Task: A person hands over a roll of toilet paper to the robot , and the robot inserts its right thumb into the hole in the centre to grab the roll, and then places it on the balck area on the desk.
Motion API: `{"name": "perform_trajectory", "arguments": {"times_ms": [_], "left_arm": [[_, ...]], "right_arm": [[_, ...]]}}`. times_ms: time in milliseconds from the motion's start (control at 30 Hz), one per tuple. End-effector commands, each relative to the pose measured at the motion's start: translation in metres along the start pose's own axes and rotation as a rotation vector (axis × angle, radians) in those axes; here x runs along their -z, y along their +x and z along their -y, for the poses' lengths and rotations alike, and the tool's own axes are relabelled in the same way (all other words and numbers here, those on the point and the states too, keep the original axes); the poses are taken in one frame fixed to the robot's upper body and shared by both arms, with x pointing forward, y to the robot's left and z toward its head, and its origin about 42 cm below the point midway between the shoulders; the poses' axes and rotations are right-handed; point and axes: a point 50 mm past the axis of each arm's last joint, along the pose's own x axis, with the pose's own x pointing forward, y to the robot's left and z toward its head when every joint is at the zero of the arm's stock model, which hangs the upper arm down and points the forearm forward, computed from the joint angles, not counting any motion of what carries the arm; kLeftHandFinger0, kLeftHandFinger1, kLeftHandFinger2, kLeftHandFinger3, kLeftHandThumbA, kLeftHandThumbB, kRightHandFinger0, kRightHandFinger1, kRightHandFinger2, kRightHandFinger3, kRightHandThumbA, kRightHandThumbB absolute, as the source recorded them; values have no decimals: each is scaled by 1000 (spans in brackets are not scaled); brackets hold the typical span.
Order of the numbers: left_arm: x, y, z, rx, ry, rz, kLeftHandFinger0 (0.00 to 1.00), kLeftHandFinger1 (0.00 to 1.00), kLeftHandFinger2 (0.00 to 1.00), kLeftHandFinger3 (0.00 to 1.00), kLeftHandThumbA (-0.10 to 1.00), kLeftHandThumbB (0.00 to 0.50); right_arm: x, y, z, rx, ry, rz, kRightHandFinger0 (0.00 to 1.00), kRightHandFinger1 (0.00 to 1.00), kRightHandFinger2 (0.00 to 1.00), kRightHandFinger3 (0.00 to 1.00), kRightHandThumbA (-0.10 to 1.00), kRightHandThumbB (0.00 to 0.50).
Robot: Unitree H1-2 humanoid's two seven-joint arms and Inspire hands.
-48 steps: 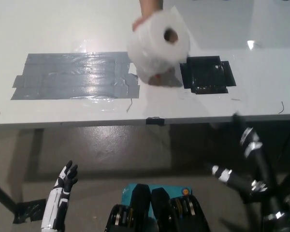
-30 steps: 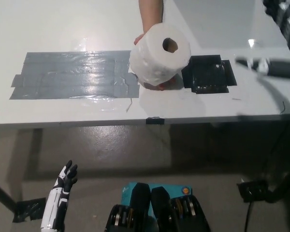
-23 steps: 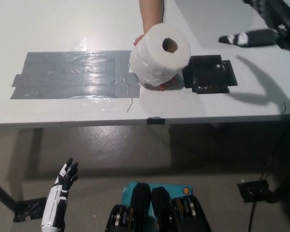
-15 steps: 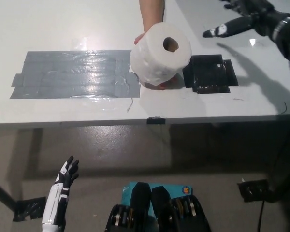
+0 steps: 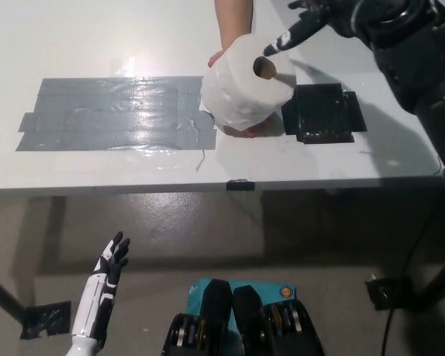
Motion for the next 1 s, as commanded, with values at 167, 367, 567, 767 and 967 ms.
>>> {"name": "perform_trajectory", "arguments": {"times_ms": [167,367,567,767,967], "left_arm": [[-9,7,-3,13,45,70,1000,1000,1000,1000,1000,202],[-10,7,-3,15,52,74,1000,1000,1000,1000,1000,196],[-11,8,-3,21,57,73,1000,1000,1000,1000,1000,198],[-11,9,-2,24,69,80,1000,1000,1000,1000,1000,198],[-11,9,0,31,73,82,1000,1000,1000,1000,1000,205]], "right_arm": [[-51,-4,17,88,-97,112,1000,1000,1000,1000,1000,302],[-48,-2,14,123,-217,66,1000,1000,1000,1000,1000,382],[-44,-1,15,192,-317,35,1000,1000,1000,1000,1000,369],[-41,1,10,200,-311,52,1000,1000,1000,1000,1000,390],[-32,5,-1,193,-225,82,1000,1000,1000,1000,1000,406]]}}
